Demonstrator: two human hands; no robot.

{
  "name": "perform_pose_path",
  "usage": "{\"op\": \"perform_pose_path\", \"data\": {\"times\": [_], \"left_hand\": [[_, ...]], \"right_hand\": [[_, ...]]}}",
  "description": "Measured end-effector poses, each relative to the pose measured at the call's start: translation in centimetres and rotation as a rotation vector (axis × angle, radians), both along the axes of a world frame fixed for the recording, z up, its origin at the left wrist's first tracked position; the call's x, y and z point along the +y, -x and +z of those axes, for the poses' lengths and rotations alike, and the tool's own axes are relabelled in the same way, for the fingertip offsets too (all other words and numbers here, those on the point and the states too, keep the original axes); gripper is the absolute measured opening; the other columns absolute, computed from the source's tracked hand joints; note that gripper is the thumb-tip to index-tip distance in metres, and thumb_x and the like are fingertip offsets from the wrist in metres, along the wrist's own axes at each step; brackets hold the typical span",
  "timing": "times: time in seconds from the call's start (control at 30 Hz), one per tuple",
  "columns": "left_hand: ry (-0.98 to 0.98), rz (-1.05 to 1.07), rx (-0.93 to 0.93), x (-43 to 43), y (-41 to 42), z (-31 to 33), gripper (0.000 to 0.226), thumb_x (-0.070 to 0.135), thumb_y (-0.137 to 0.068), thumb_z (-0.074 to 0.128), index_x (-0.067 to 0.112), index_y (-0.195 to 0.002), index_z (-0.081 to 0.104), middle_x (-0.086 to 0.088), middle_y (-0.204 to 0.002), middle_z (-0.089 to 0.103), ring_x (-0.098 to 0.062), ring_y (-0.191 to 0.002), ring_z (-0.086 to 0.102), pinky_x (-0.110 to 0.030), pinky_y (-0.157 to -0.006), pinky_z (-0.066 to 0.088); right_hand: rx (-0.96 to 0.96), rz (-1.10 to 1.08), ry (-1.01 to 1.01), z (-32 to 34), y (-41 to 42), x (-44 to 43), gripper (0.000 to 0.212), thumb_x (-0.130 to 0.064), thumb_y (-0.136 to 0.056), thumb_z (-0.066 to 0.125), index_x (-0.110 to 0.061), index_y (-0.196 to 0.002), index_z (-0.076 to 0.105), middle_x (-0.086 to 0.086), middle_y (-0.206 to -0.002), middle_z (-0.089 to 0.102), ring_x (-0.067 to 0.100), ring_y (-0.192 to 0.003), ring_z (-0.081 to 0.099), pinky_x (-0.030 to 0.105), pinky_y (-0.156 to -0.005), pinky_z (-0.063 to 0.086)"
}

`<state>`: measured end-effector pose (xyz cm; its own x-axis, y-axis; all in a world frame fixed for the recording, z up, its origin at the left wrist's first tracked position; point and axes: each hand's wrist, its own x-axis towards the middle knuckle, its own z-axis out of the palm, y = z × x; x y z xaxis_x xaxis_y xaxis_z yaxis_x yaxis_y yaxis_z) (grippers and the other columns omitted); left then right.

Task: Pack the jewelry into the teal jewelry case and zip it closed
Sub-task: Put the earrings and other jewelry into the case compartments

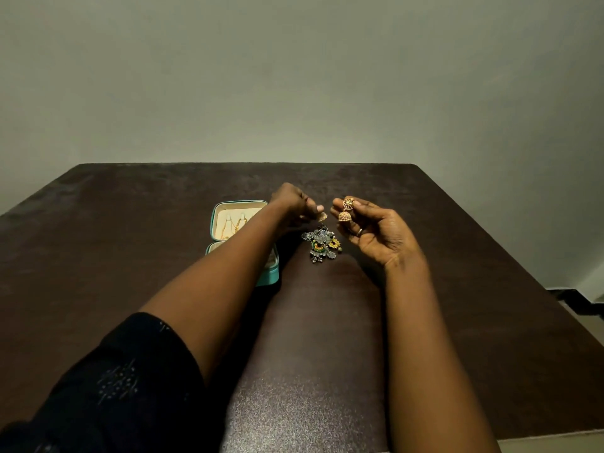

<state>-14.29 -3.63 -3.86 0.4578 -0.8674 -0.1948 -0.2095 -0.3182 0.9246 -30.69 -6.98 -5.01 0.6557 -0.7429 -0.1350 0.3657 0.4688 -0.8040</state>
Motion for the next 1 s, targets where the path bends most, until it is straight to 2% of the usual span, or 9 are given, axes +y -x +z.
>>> {"op": "perform_pose_path", "data": {"times": [0.07,0.2,0.33,0.47,0.57,0.73,0.83,0.9,1.0], "left_hand": [[0.056,-0.021,-0.022,0.2,0.2,0.4,0.016,0.005,-0.079,0.072,0.008,-0.068,0.060,-0.002,-0.056,0.062,-0.010,-0.049,0.051,-0.014,-0.039,0.038],[0.200,-0.014,0.090,1.0,-0.1,1.5,0.003,0.005,-0.084,0.064,0.006,-0.087,0.065,0.000,-0.069,0.064,-0.006,-0.063,0.061,-0.018,-0.060,0.044],[0.224,-0.030,0.151,2.8,-0.7,2.4,0.024,0.004,-0.091,0.055,-0.004,-0.113,0.061,-0.001,-0.079,0.067,-0.009,-0.076,0.062,-0.020,-0.071,0.048],[0.258,-0.010,0.179,5.1,-1.3,3.5,0.031,-0.009,-0.094,0.040,-0.008,-0.122,0.054,-0.014,-0.105,0.062,-0.010,-0.081,0.060,-0.021,-0.080,0.048],[0.267,-0.011,0.165,6.8,-2.1,4.0,0.030,-0.008,-0.094,0.040,-0.005,-0.119,0.057,-0.010,-0.100,0.065,-0.012,-0.082,0.062,-0.023,-0.079,0.049],[0.293,0.027,0.164,9.5,-2.4,4.0,0.019,0.003,-0.090,0.055,0.008,-0.105,0.065,0.001,-0.081,0.069,-0.006,-0.071,0.065,-0.016,-0.064,0.051],[0.329,0.080,0.218,10.7,-2.6,3.6,0.013,0.005,-0.087,0.059,0.010,-0.096,0.067,0.007,-0.069,0.071,-0.002,-0.065,0.066,-0.019,-0.068,0.048],[0.328,0.098,0.248,11.6,-2.8,3.2,0.012,0.005,-0.086,0.060,0.011,-0.093,0.067,0.009,-0.063,0.071,-0.003,-0.065,0.064,-0.020,-0.068,0.048],[0.328,0.124,0.313,12.8,-3.4,2.9,0.015,-0.001,-0.085,0.058,0.003,-0.098,0.065,0.004,-0.061,0.070,-0.004,-0.058,0.066,-0.016,-0.054,0.053]], "right_hand": [[0.005,-0.013,-0.006,-0.1,0.0,-0.1,0.017,0.000,-0.089,0.045,-0.007,-0.090,0.061,0.007,-0.076,0.074,0.018,-0.071,0.072,0.028,-0.074,0.051],[0.054,-0.031,0.011,-0.4,-0.6,0.4,0.015,0.000,-0.089,0.048,-0.005,-0.087,0.062,0.007,-0.068,0.073,0.016,-0.064,0.072,0.027,-0.073,0.047],[0.088,-0.015,0.038,-0.4,-1.4,0.9,0.015,0.000,-0.089,0.049,-0.005,-0.086,0.063,0.007,-0.067,0.073,0.015,-0.064,0.072,0.027,-0.074,0.047],[0.096,0.017,0.081,0.0,-2.1,1.7,0.013,-0.002,-0.088,0.052,-0.008,-0.087,0.064,0.005,-0.071,0.074,0.013,-0.069,0.072,0.024,-0.070,0.051],[0.085,0.021,0.085,0.4,-2.5,2.2,0.013,-0.003,-0.088,0.054,-0.009,-0.088,0.066,0.004,-0.072,0.074,0.013,-0.070,0.072,0.021,-0.064,0.054],[0.104,0.052,0.146,1.1,-3.2,3.6,0.013,-0.001,-0.087,0.054,-0.006,-0.090,0.065,0.004,-0.071,0.074,0.015,-0.069,0.072,0.025,-0.071,0.054],[0.107,0.076,0.170,1.4,-4.0,4.7,0.013,-0.001,-0.087,0.055,-0.006,-0.091,0.066,0.005,-0.075,0.074,0.015,-0.070,0.071,0.029,-0.075,0.053],[0.110,0.093,0.180,1.6,-4.8,5.7,0.012,-0.002,-0.087,0.056,-0.007,-0.091,0.067,0.006,-0.080,0.073,0.015,-0.073,0.070,0.028,-0.073,0.056],[0.112,0.120,0.188,1.5,-6.1,7.2,0.012,-0.003,-0.088,0.056,-0.005,-0.093,0.067,0.008,-0.083,0.072,0.015,-0.074,0.069,0.026,-0.068,0.058]]}}
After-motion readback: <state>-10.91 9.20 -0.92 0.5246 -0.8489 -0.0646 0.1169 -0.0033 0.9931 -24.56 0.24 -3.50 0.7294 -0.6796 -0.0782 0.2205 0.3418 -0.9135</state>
